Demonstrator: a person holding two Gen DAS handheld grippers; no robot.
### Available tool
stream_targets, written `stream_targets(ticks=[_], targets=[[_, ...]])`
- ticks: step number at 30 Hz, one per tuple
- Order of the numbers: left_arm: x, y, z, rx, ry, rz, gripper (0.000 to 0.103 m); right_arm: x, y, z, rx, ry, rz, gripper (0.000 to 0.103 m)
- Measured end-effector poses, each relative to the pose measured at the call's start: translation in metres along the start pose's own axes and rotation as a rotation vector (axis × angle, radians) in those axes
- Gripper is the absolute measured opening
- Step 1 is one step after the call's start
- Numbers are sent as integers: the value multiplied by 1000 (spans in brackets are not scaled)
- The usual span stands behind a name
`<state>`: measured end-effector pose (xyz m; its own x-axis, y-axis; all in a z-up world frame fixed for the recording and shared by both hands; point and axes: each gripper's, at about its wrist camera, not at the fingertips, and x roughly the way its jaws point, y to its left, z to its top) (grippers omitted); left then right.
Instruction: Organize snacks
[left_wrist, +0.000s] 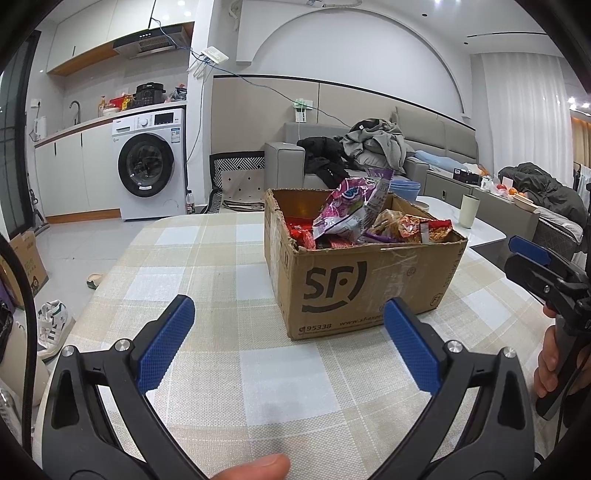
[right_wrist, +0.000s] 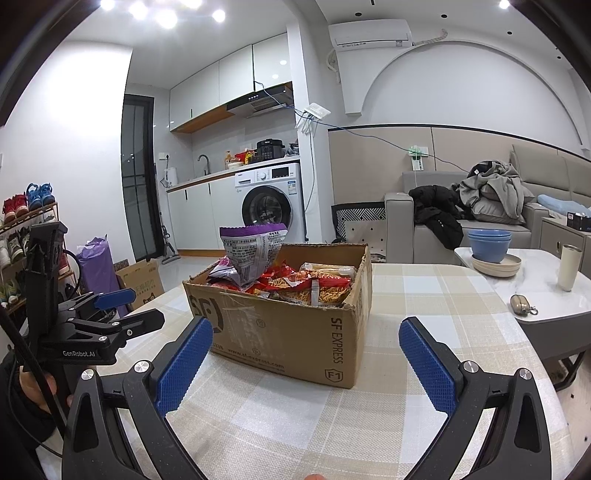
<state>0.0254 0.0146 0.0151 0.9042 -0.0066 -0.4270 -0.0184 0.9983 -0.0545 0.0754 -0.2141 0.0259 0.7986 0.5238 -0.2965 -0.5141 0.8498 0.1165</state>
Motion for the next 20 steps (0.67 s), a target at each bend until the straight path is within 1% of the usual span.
stream_targets(ticks=[20], targets=[[4,0,-1,-11,5,5,102,0,0,0,-1,0,0,103]])
